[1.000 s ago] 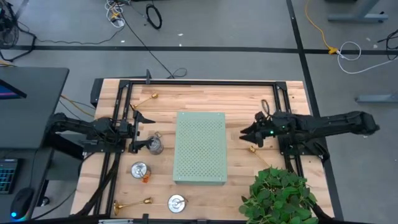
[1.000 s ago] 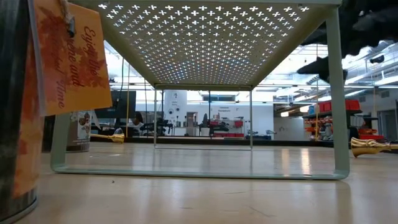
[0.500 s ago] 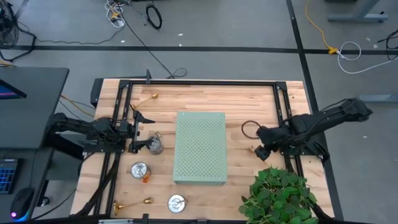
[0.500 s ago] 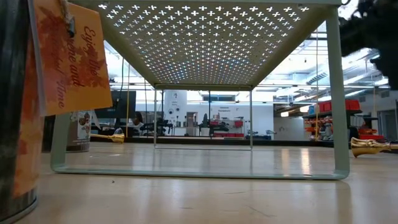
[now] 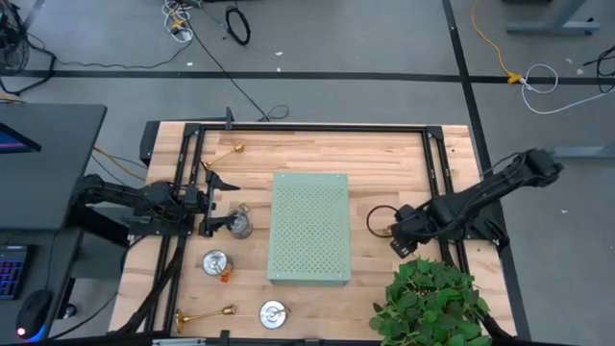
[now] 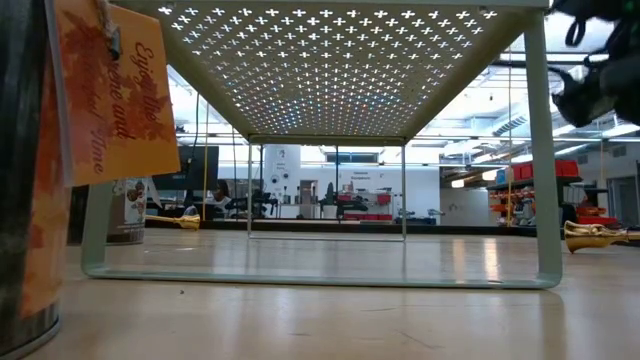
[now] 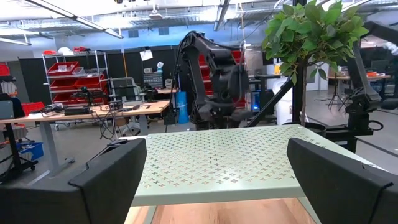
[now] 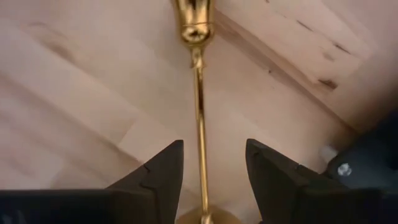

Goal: Pick & Place candle stick holders
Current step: Put the long gold candle holder on the shelf

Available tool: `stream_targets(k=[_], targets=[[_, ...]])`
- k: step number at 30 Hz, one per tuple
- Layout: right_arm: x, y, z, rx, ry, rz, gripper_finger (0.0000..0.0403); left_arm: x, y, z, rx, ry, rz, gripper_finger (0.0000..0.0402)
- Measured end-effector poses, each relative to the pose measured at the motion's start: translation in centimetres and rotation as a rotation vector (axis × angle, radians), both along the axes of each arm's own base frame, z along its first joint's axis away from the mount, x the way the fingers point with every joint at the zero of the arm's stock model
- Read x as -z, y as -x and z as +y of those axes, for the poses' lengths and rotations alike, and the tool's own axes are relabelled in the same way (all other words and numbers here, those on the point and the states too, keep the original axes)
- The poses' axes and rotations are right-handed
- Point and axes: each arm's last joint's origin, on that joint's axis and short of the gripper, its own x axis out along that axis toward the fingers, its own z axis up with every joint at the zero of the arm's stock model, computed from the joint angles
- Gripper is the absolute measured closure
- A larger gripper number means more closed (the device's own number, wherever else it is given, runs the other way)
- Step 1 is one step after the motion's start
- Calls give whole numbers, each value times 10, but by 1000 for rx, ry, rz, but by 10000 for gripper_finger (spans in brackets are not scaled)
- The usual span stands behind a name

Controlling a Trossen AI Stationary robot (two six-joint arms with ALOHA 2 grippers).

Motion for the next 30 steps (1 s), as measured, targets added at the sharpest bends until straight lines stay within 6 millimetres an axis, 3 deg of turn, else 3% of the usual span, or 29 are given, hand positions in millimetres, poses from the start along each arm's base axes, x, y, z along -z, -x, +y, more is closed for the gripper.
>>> stream_targets(k=[11, 20, 25, 30], targets=[[34, -7, 3, -8, -9, -7, 227, 0, 0, 0, 0, 0, 0, 3], [47, -1, 0, 2, 9, 29, 241, 0, 0, 0, 0, 0, 0, 3], [49, -1, 0, 4, 4, 16, 283, 0, 0, 0, 0, 0, 0, 3], [49, -1, 0, -7, 3, 12, 369, 0, 0, 0, 0, 0, 0, 3]])
